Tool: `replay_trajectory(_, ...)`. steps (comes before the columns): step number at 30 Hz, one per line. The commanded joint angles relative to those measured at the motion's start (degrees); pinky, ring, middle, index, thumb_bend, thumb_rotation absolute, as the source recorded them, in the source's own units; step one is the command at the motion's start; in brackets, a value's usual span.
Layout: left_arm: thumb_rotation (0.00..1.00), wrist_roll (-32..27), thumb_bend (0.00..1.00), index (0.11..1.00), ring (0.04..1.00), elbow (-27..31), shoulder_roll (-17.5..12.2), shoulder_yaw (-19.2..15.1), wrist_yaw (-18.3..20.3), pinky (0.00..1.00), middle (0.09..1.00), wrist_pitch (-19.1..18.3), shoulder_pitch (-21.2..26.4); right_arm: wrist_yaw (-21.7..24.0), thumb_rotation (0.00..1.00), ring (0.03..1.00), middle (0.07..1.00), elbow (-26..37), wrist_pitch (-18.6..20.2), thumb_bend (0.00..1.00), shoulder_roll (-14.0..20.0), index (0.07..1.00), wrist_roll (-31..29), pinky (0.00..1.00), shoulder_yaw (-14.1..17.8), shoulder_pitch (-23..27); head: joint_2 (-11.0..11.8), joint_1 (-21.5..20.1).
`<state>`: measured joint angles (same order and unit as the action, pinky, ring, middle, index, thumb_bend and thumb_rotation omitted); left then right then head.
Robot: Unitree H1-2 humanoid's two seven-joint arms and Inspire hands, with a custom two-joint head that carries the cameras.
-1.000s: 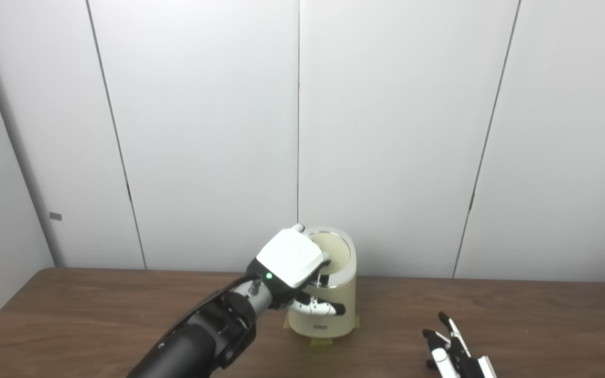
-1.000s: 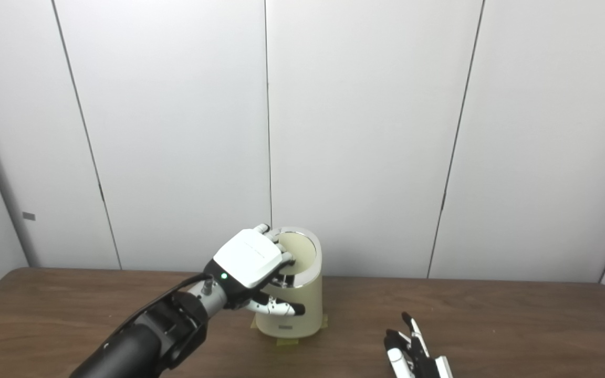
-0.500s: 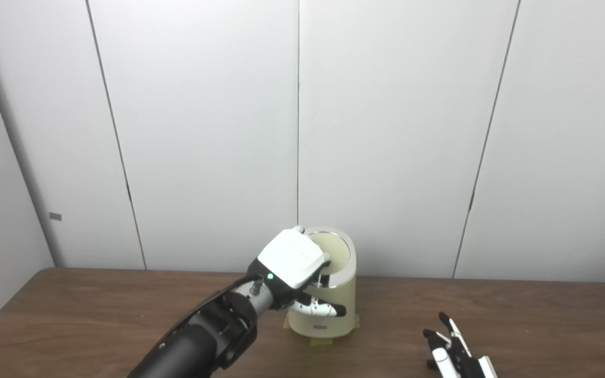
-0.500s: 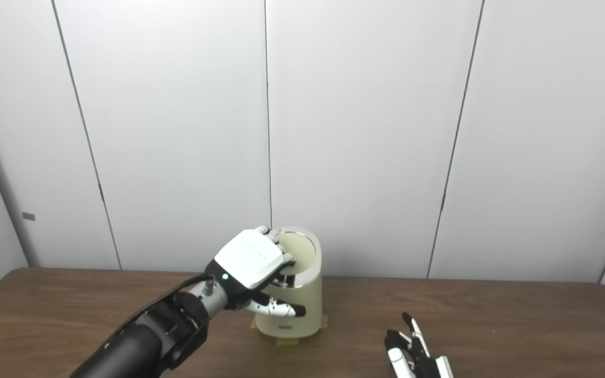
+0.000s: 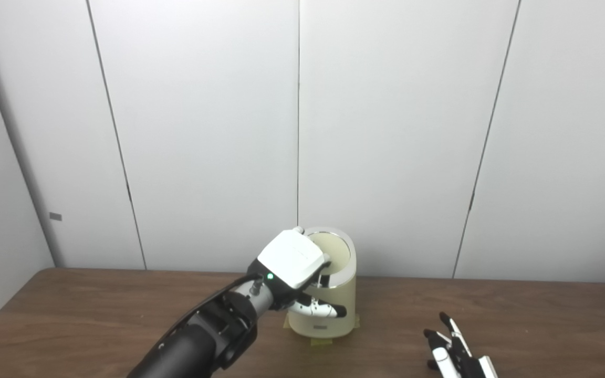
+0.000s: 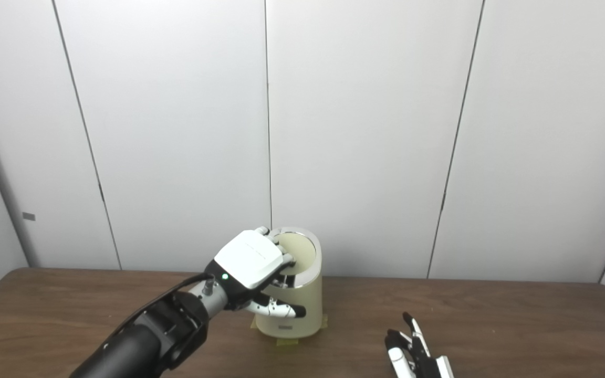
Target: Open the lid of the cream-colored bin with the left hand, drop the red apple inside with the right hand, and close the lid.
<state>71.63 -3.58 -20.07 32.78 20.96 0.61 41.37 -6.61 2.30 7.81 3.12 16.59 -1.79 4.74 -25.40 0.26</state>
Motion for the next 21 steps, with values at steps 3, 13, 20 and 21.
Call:
replay_trajectory(3, 0.95, -2.59, 0.58, 0.784, 0.864, 1.94, -0.2, -1.4, 4.37, 0.93, 0.81, -0.34, -0.63, -0.25, 1.0, 0.874, 0.836, 1.28, 0.7, 0.46, 0.78, 0.966, 0.63, 0.88, 0.6, 0.53, -0.11, 0.16)
replay_trajectory(13, 0.9, -4.13, 0.52, 0.817, 0.867, 6.36, -1.45, -8.89, 0.28, 0.93, 0.826, -0.98, 0.85, 0.02, 1.0, 0.872, 0.836, 1.13, 0.72, 0.46, 1.09, 0.964, 0.54, 0.88, 0.47, 0.36, -0.16, 0.44)
replay_trajectory(20, 0.85, -5.68, 0.49, 0.849, 0.882, 9.6, -0.7, -14.3, -1.99, 0.89, 0.852, -2.69, -0.83, -0.01, 1.0, 0.878, 0.835, 1.36, 1.07, 0.46, 1.25, 0.963, 1.02, 0.93, 0.33, 0.3, -0.27, 0.46)
replay_trajectory(21, 0.84, -6.01, 0.48, 0.85, 0.876, 9.99, -0.51, -14.93, -2.52, 0.86, 0.851, -2.88, -1.24, 0.01, 1.0, 0.878, 0.835, 1.41, 1.04, 0.46, 1.28, 0.963, 1.01, 0.93, 0.33, 0.27, -0.27, 0.46)
